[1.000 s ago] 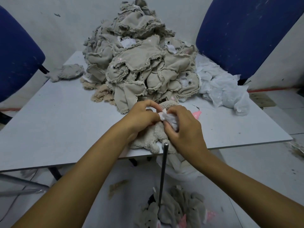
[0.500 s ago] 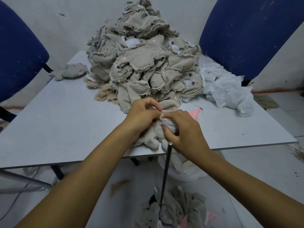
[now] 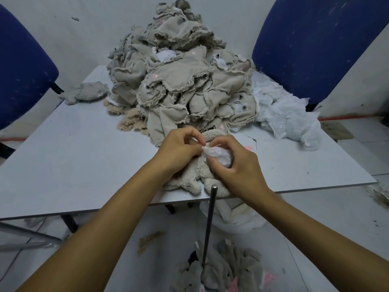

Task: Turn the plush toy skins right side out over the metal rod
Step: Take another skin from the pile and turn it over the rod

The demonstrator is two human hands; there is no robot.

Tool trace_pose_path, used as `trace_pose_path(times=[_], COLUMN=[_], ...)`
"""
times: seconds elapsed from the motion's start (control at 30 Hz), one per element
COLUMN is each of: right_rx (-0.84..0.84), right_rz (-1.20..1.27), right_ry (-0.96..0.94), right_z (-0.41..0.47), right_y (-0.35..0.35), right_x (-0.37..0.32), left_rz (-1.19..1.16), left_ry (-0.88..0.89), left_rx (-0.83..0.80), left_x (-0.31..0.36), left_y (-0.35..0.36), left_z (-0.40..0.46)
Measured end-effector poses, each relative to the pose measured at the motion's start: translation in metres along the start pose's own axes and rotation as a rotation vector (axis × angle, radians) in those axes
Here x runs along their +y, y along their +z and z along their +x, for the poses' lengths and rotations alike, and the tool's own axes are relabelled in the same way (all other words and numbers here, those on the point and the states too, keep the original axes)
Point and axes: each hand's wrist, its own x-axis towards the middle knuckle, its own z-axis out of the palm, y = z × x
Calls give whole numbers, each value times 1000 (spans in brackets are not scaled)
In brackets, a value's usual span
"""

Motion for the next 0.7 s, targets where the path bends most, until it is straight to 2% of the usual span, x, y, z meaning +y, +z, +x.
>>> trace_pose_path(times=[0.1,0.23,0.4,0.57,0.7], right_rx=[-12,79,135,55,14], right_rz=[-1,-195,-321,-565,-585], right_ry=[-40,-74,-18,-54,-68], right_z=[-1,-1,-4,-4,-6], right_y=[0,8,13,16,16], right_x=[1,2,-1,-5,-5], left_rz=[-15,-46,-82,-20,22], left_ry=[-2,23,51,69,111], left_rx=[-3,-6,27,78,92], left_x=[-1,-1,-3,-3,0], left_y=[1,2,2,3,3], left_z=[0,1,0,0,0])
